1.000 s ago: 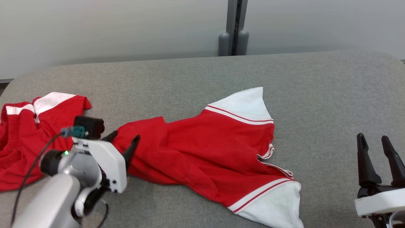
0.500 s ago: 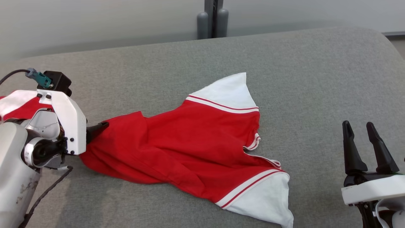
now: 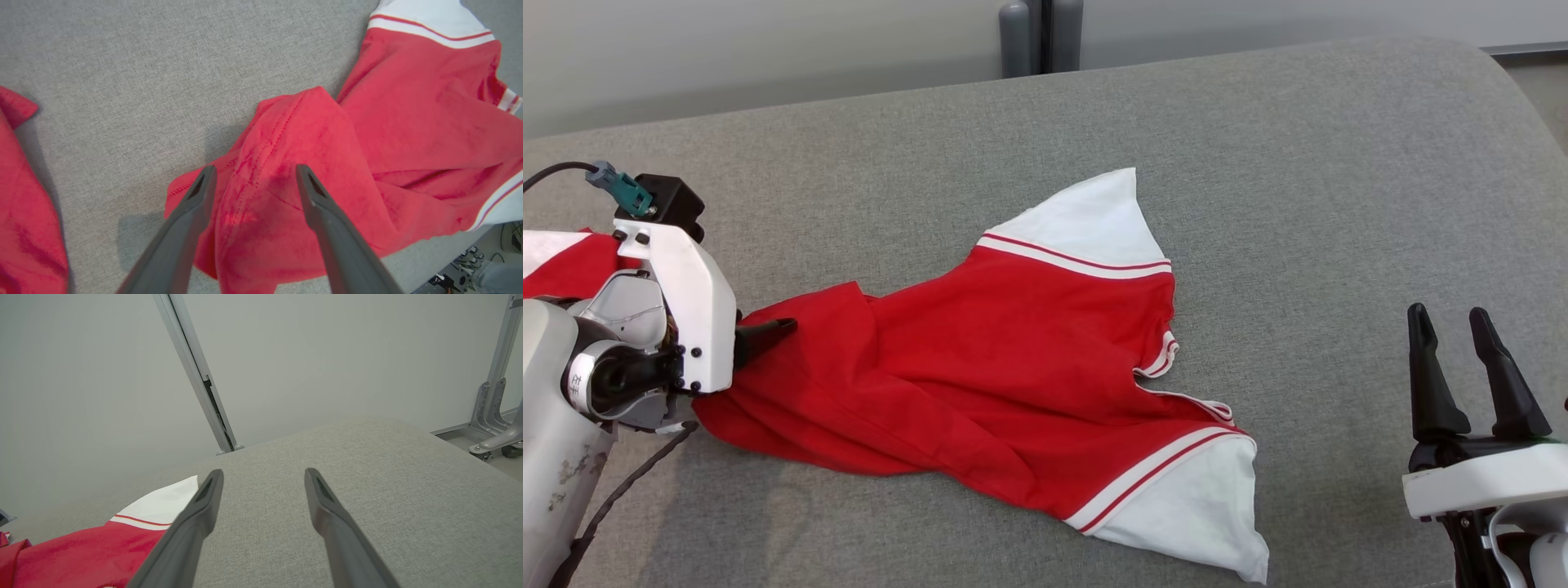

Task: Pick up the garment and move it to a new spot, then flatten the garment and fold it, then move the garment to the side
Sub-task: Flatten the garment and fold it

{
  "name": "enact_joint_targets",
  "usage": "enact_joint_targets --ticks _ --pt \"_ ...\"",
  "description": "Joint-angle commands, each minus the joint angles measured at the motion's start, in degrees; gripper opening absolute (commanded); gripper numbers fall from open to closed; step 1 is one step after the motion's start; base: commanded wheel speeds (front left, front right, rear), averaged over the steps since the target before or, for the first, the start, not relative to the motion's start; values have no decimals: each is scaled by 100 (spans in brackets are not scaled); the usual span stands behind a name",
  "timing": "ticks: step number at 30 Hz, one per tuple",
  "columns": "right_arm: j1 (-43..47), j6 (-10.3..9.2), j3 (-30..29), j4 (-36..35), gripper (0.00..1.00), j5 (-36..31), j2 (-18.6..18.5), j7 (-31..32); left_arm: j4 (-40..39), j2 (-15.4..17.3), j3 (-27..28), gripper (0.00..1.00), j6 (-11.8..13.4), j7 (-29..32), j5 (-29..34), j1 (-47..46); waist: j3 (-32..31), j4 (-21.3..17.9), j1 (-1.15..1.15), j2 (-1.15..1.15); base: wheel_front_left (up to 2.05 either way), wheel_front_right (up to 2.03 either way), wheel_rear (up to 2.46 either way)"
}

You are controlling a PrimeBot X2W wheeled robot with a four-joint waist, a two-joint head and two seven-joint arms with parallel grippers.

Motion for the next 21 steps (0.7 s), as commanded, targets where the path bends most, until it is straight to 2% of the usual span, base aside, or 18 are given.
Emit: enact_joint_targets --ticks 1,2,4,5,8,9,10,11,21 --pt "-71 11 -10 1 100 16 -11 -40 8 30 -12 100 -15 -14 -22 -93 15 6 0 0 0 0 0" --pt "-78 11 -8 5 100 12 -6 -44 16 35 -16 96 -18 -24 -22 -96 22 10 0 0 0 0 0" --pt "-108 11 -9 17 100 9 -6 -54 35 25 -34 82 -22 -31 -41 -92 36 20 0 0 0 0 0" --pt "-117 11 -5 23 100 9 -7 -56 46 23 -44 79 -24 -18 -48 -89 43 25 0 0 0 0 0" --pt "-117 11 -4 44 100 9 -9 -68 64 7 -54 42 -30 -44 -72 -84 48 39 0 0 0 0 0" --pt "-117 11 -4 44 100 9 -9 -68 64 7 -54 42 -30 -44 -72 -84 48 39 0 0 0 0 0" --pt "-112 11 -4 47 100 10 -9 -60 62 -1 -60 33 -33 -59 -69 -87 45 45 0 0 0 0 0" --pt "-107 11 -12 60 100 9 -14 -59 49 -10 -79 0 -33 -85 -59 -110 45 61 0 0 0 0 0" --pt "21 11 -127 88 100 -13 -47 -7 -245 -52 -124 0 -47 -277 -191 -12 -193 305 0 0 0 0 0"
